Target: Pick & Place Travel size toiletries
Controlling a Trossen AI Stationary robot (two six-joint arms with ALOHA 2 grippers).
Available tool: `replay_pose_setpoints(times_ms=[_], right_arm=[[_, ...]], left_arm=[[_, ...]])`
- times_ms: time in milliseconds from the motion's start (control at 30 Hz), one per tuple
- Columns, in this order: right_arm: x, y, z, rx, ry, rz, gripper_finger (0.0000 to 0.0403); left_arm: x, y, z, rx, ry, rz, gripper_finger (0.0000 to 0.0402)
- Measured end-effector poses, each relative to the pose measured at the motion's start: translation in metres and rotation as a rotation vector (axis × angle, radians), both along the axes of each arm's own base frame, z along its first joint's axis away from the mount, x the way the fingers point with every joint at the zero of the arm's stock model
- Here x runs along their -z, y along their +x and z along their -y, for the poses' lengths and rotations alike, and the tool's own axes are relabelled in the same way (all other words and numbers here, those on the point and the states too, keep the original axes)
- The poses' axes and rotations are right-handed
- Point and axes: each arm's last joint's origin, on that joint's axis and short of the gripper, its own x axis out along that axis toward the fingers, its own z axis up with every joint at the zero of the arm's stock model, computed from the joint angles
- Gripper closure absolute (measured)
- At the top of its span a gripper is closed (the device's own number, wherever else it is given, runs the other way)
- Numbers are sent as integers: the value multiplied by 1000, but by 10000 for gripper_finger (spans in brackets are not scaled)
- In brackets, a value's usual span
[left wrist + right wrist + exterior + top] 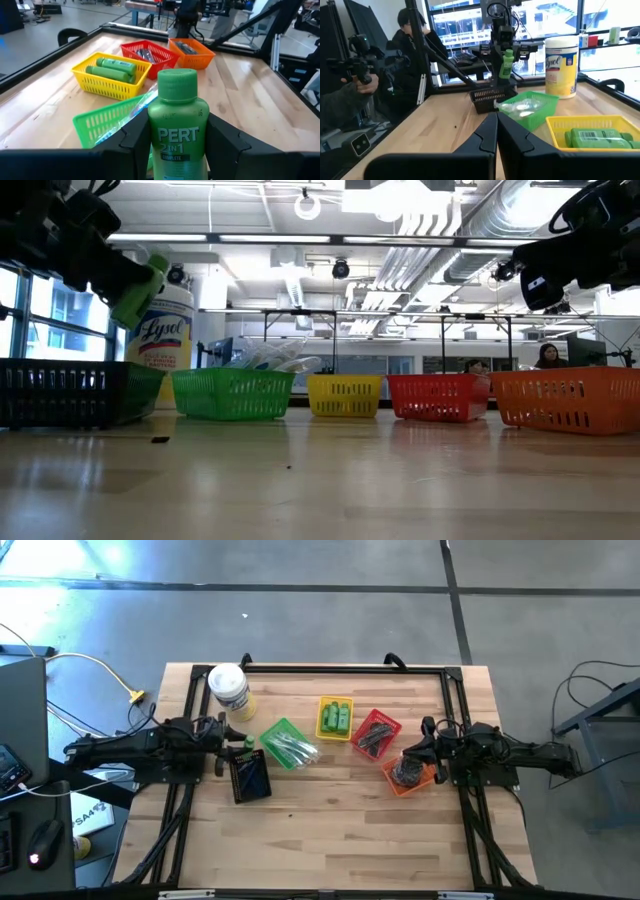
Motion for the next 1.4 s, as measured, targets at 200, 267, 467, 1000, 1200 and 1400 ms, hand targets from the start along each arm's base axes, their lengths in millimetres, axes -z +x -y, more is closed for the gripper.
replay_pose_setpoints(times_ms=[200, 267, 467, 1000, 1200, 1400], right_arm=[[0, 0, 0, -2, 0, 1, 401], [0, 0, 0, -3, 0, 1, 401], [0, 0, 0, -1, 3, 6, 401], [-2, 0, 1, 35, 82, 14, 401], [-1, 0, 2, 68, 84, 16, 401], [-1, 0, 2, 71, 82, 14, 401]], left_arm=[[1, 0, 0, 3, 16, -7, 261], [1, 0, 0, 12, 26, -8, 261], [-1, 0, 2, 66, 11, 7, 261], [-7, 0, 3, 105, -27, 40, 261], [-7, -1, 3, 107, -12, 36, 261], [-6, -1, 3, 107, -10, 31, 261]])
